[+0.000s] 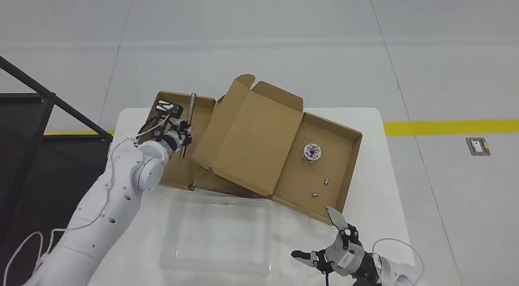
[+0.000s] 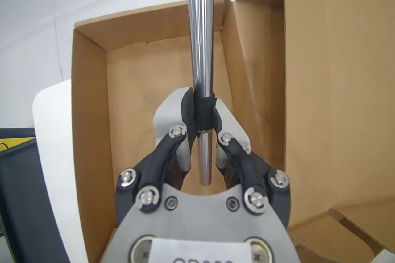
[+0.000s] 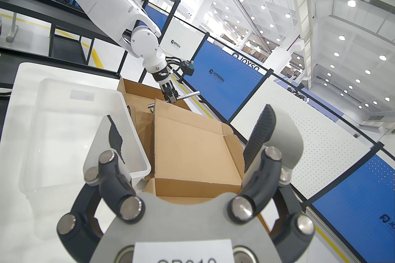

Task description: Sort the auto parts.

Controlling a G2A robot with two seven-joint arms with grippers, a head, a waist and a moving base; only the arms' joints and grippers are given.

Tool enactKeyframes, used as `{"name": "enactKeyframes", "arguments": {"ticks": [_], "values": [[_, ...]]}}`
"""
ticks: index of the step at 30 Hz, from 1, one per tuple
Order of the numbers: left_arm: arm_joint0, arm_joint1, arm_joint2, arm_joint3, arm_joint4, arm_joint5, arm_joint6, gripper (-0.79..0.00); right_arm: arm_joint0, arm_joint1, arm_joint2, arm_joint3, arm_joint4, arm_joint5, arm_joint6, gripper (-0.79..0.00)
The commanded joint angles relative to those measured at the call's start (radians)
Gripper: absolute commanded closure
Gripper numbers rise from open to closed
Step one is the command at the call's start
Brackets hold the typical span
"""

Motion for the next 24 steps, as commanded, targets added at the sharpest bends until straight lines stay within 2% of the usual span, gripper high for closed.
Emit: {"name": "enactKeyframes", "arguments": {"ticks": [1, 12, 13, 15, 24], "values": [[-0.033, -0.022, 0.029, 0.06, -0.01, 0.003, -0.009, 0.0, 0.0, 0.0, 0.0, 0.0, 0.0, 0.0, 0.0, -0.785], [-0.109, -0.103, 0.113, 0.233, -0.013, -0.013, -0.002, -0.003, 0.0, 0.0, 0.0, 0.0, 0.0, 0.0, 0.0, -0.785], [-0.115, -0.111, 0.119, 0.247, -0.01, -0.014, -0.002, -0.105, 0.0, 0.0, 0.0, 0.0, 0.0, 0.0, 0.0, -0.785], [-0.122, -0.12, 0.124, 0.265, -0.008, -0.017, 0.002, -0.206, 0.0, 0.0, 0.0, 0.0, 0.0, 0.0, 0.0, -0.785], [-0.132, -0.141, 0.113, 0.306, -0.009, -0.027, 0.036, -0.268, 0.0, 0.0, 0.0, 0.0, 0.0, 0.0, 0.0, -0.785]]}}
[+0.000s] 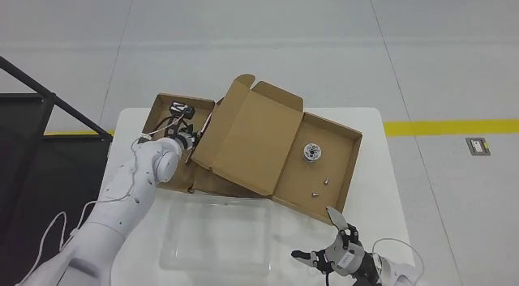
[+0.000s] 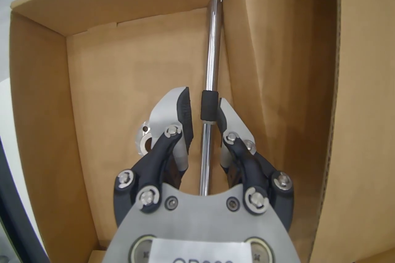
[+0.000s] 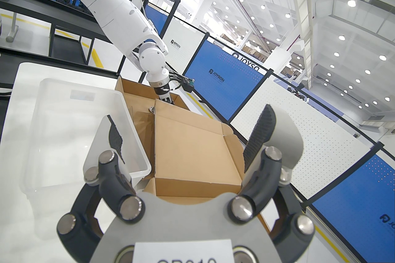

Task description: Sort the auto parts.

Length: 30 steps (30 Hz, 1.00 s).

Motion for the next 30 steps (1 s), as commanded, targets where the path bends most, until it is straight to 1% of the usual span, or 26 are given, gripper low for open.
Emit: {"name": "enactKeyframes", "arguments": {"ticks": [1, 4, 8, 11, 13, 17, 19, 20, 23, 25, 26, 27, 28, 29, 30], "values": [[0.004, 0.0, -0.009, -0.002, 0.002, -0.001, 0.014, -0.268, 0.0, 0.0, 0.0, 0.0, 0.0, 0.0, 0.0, -0.785], [0.013, 0.005, -0.028, -0.014, 0.006, -0.006, 0.036, -0.268, 0.0, 0.0, 0.0, 0.0, 0.0, 0.0, 0.0, -0.785], [0.042, 0.025, -0.072, -0.065, 0.024, -0.01, 0.079, -0.268, 0.0, 0.0, 0.0, 0.0, 0.0, 0.0, 0.0, -0.785], [0.089, 0.051, -0.131, -0.141, 0.021, -0.022, 0.116, -0.268, 0.0, 0.0, 0.0, 0.0, 0.0, 0.0, 0.0, -0.785], [0.135, 0.075, -0.182, -0.213, 0.024, -0.039, 0.132, -0.268, 0.0, 0.0, 0.0, 0.0, 0.0, 0.0, 0.0, -0.785], [0.279, 0.128, -0.311, -0.42, 0.032, -0.063, 0.154, -0.271, 0.0, 0.0, 0.0, 0.0, 0.0, 0.0, 0.0, -0.785], [0.367, 0.153, -0.386, -0.542, 0.036, -0.072, 0.165, -0.289, 0.0, 0.0, 0.0, 0.0, 0.0, 0.0, 0.0, -0.785], [0.416, 0.164, -0.422, -0.604, 0.047, -0.071, 0.176, -0.311, 0.0, 0.0, 0.0, 0.0, 0.0, 0.0, 0.0, -0.785], [0.568, 0.19, -0.52, -0.777, 0.062, -0.088, 0.2, -0.32, 0.0, 0.0, 0.0, 0.0, 0.0, 0.0, 0.0, -0.785], [0.663, 0.204, -0.584, -0.875, 0.057, -0.108, 0.223, -0.332, 0.0, 0.0, 0.0, 0.0, 0.0, 0.0, 0.0, -0.785], [0.708, 0.209, -0.615, -0.918, 0.051, -0.121, 0.235, -0.379, 0.0, 0.0, 0.0, 0.0, 0.0, 0.0, 0.0, -0.785], [0.752, 0.213, -0.645, -0.957, 0.04, -0.136, 0.246, -0.502, 0.0, 0.0, 0.0, 0.0, 0.0, 0.0, 0.0, -0.785], [0.793, 0.218, -0.673, -0.993, 0.035, -0.152, 0.258, -0.653, 0.0, 0.0, 0.0, 0.0, 0.0, 0.0, 0.0, -0.785], [0.833, 0.221, -0.701, -1.026, 0.034, -0.167, 0.27, -0.779, 0.0, 0.0, 0.0, 0.0, 0.0, 0.0, 0.0, -0.785], [0.872, 0.224, -0.727, -1.056, 0.033, -0.179, 0.286, -0.785, 0.0, 0.0, 0.0, 0.0, 0.0, 0.0, 0.0, -0.785]]}}
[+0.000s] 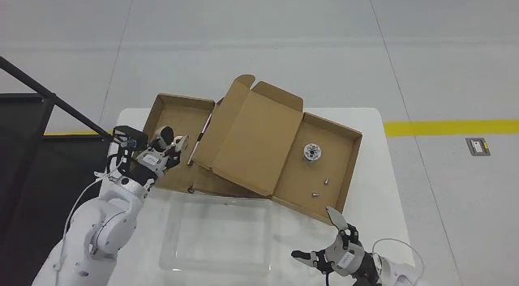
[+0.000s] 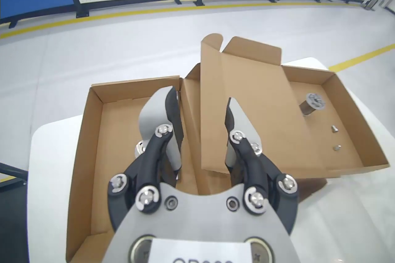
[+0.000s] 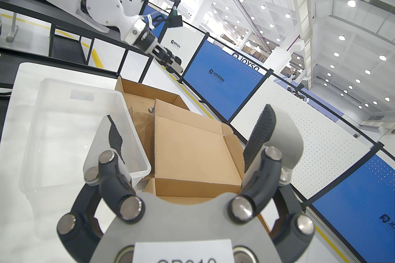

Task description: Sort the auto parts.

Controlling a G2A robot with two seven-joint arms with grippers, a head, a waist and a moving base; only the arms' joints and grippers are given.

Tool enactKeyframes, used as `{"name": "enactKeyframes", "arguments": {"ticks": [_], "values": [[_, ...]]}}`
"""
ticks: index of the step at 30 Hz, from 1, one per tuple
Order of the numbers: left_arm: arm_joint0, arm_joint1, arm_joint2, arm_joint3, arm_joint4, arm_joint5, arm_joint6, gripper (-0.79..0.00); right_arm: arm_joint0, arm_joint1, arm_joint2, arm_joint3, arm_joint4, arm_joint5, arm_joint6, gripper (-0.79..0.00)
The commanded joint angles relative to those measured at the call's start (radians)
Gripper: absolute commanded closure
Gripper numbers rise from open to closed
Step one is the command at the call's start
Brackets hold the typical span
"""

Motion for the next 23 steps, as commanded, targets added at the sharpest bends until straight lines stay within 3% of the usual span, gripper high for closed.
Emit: {"name": "enactKeyframes", "arguments": {"ticks": [1, 7, 8, 12, 23], "values": [[0.088, 0.005, -0.053, -0.062, -0.003, -0.027, 0.031, -0.785, 0.0, 0.0, 0.0, 0.0, 0.0, 0.0, 0.0, -0.785], [0.226, 0.011, -0.158, -0.156, -0.014, -0.071, 0.095, -0.785, 0.0, 0.0, 0.0, 0.0, 0.0, 0.0, 0.0, -0.785], [0.217, 0.011, -0.15, -0.15, -0.012, -0.071, 0.091, -0.733, 0.0, 0.0, 0.0, 0.0, 0.0, 0.0, 0.0, -0.785], [0.227, 0.011, -0.159, -0.156, -0.015, -0.071, 0.095, -0.782, 0.0, 0.0, 0.0, 0.0, 0.0, 0.0, 0.0, -0.785], [0.226, 0.011, -0.158, -0.156, -0.014, -0.071, 0.095, -0.784, 0.0, 0.0, 0.0, 0.0, 0.0, 0.0, 0.0, -0.785]]}}
